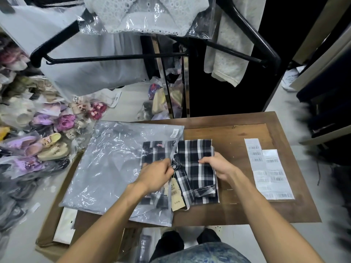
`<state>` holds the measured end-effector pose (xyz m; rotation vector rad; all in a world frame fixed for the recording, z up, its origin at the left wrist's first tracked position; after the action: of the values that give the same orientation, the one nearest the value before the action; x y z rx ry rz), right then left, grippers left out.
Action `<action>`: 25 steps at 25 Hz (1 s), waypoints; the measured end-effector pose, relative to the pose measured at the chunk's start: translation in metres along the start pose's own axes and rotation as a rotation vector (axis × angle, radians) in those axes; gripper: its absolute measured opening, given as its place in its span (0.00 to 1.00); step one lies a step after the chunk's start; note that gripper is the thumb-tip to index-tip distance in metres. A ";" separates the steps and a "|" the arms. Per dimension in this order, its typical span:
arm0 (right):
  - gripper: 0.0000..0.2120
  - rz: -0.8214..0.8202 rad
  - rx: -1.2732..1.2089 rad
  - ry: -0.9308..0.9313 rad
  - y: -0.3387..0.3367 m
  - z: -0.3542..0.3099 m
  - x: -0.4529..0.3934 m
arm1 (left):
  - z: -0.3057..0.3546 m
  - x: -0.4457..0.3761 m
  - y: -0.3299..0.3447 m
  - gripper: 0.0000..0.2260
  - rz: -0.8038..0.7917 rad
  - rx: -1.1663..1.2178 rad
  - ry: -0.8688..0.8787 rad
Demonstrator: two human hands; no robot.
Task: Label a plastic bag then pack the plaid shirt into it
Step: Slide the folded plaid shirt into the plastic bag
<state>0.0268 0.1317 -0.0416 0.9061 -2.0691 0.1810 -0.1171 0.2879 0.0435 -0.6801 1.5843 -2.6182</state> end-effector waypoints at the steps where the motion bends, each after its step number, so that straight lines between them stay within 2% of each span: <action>1: 0.14 -0.034 -0.036 0.003 0.003 0.000 -0.001 | 0.001 0.000 -0.001 0.13 0.001 0.001 -0.003; 3: 0.13 -0.022 -0.052 -0.011 0.008 0.002 -0.001 | 0.001 0.000 -0.003 0.13 0.013 0.006 -0.016; 5: 0.14 0.066 0.015 -0.052 0.013 0.007 -0.008 | -0.001 -0.002 -0.003 0.12 0.030 0.042 -0.024; 9: 0.12 0.097 0.109 -0.141 0.046 0.013 -0.016 | 0.000 -0.005 0.004 0.12 0.029 0.087 -0.035; 12: 0.11 0.368 0.397 -0.234 0.031 0.010 -0.007 | -0.002 -0.005 0.004 0.13 0.055 0.117 -0.042; 15: 0.17 0.519 0.363 -0.199 0.002 0.027 0.000 | -0.010 -0.005 0.008 0.14 0.057 0.202 -0.051; 18: 0.14 0.644 0.337 -0.187 0.004 0.040 0.003 | -0.011 -0.004 0.016 0.14 0.064 0.235 -0.048; 20: 0.12 0.619 0.330 -0.227 0.023 0.039 0.000 | -0.009 -0.005 0.021 0.14 0.048 0.242 -0.058; 23: 0.11 0.413 0.276 -0.200 0.046 0.041 -0.009 | -0.012 -0.009 0.026 0.15 0.055 0.205 -0.075; 25: 0.11 0.383 0.251 -0.210 0.045 0.041 -0.007 | -0.011 -0.009 0.030 0.14 0.044 0.205 -0.083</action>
<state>-0.0271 0.1509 -0.0644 0.6860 -2.4428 0.5821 -0.1193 0.2850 0.0107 -0.7200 1.2721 -2.6333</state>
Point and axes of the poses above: each hand's wrist, its own x-axis away from the middle knuckle, its own y-axis out of the palm, z = x × y, the point moved 6 cm from there along -x, towards the middle knuckle, and after that the axes turned 4 degrees about y, right-handed, at the moved point
